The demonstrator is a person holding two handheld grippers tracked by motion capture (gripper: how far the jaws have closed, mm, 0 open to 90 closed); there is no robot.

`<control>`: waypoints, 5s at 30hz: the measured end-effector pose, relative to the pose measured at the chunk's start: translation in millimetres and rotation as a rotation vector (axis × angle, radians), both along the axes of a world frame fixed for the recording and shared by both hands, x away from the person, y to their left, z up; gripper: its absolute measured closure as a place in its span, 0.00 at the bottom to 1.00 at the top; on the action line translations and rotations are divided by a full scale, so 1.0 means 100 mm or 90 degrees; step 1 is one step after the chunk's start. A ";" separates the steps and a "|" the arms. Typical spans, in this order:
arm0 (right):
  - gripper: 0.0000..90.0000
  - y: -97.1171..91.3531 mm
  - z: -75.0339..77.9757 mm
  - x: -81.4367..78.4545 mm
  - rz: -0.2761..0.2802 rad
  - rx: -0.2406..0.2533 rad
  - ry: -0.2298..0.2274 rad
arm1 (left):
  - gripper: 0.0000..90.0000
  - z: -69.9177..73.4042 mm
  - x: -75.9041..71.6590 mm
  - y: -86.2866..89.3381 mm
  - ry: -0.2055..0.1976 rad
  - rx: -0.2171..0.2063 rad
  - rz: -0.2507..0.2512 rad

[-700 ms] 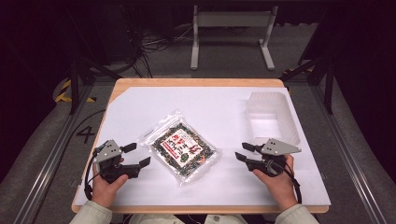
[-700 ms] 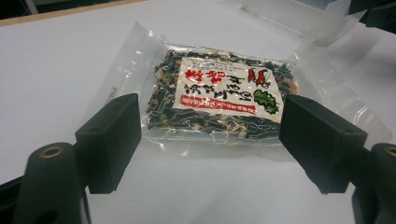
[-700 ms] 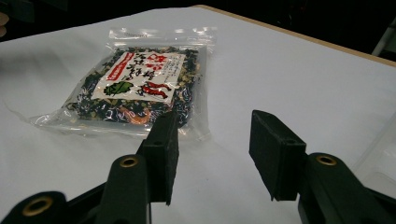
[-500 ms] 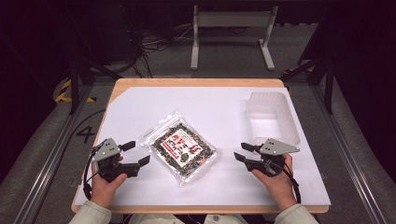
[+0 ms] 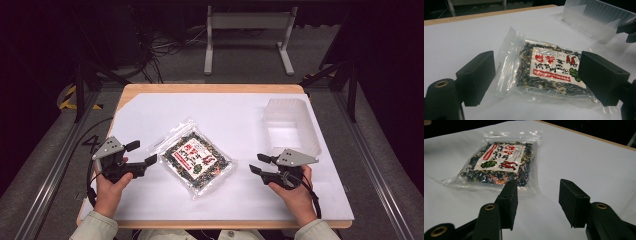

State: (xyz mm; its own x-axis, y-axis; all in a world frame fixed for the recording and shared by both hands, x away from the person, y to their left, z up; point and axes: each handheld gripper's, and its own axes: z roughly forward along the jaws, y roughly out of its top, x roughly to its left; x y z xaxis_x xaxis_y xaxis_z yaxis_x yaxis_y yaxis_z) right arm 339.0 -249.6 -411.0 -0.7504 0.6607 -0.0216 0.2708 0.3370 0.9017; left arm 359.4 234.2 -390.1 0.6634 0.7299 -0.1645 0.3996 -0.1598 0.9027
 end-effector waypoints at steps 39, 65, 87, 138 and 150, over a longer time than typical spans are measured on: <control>0.53 0.05 -0.07 0.02 0.007 -0.020 0.016 | 0.19 -0.34 0.69 0.03 0.106 0.020 0.029; 0.51 0.09 -0.09 -0.01 0.015 -0.035 0.016 | 0.28 -0.57 0.78 -0.11 0.201 0.067 -0.022; 0.50 0.12 -0.10 -0.01 0.021 -0.043 0.009 | 0.70 -0.57 0.75 -0.15 0.230 0.112 -0.035; 0.54 0.04 -0.01 -0.01 0.015 -0.015 0.003 | 1.00 -0.01 0.50 0.01 0.102 -0.061 -0.068; 0.57 0.01 0.10 -0.01 0.024 -0.010 -0.013 | 1.00 0.39 0.28 -0.12 0.004 -0.057 -0.112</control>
